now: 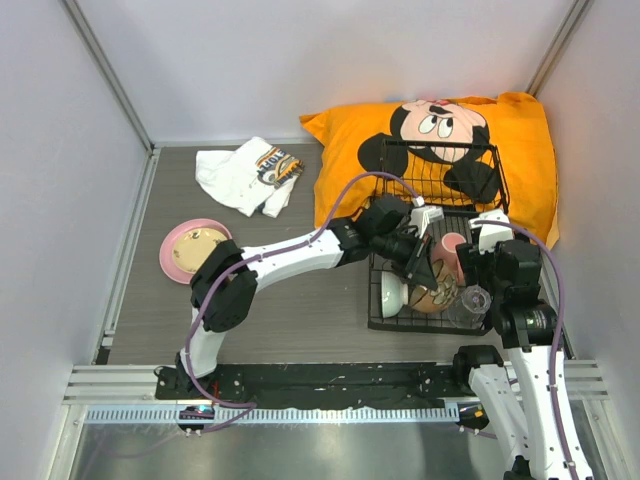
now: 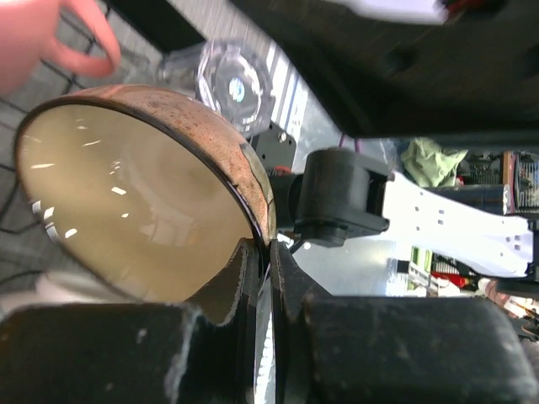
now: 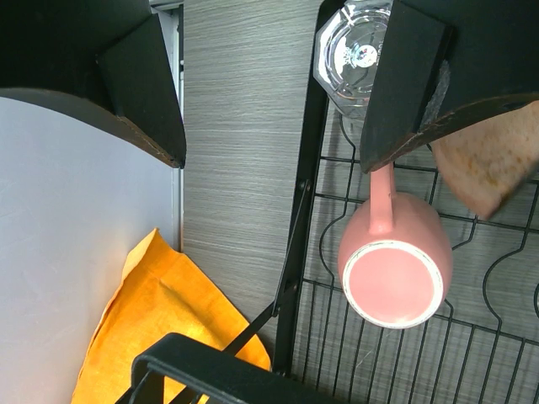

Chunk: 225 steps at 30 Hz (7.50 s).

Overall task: Unload the mixed dishes from the dish rack
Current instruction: Pick up the bowl from the dish rack, then place the bowl at the center of the board, then pick up the bowl from the dish rack.

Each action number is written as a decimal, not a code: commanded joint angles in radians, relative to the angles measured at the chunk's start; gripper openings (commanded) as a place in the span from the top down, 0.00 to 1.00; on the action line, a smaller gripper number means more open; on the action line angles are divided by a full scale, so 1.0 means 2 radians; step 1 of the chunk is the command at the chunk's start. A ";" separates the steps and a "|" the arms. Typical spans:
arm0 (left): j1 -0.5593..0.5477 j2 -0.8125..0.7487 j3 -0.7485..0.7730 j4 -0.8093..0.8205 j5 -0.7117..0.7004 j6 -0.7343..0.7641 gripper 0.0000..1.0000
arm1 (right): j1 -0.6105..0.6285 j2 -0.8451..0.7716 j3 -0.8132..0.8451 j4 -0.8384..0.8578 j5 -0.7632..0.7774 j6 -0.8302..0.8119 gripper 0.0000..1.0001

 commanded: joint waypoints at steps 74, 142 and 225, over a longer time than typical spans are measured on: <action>0.118 -0.241 -0.075 -0.096 -0.080 0.137 1.00 | -0.002 0.021 -0.018 0.047 -0.009 0.014 0.13; 0.201 -0.275 -0.355 0.022 -0.484 0.454 1.00 | -0.002 0.011 -0.026 0.043 -0.046 0.008 0.13; 0.002 -0.098 -0.155 0.049 -0.068 0.111 0.28 | -0.002 0.018 0.001 0.050 -0.056 0.045 0.06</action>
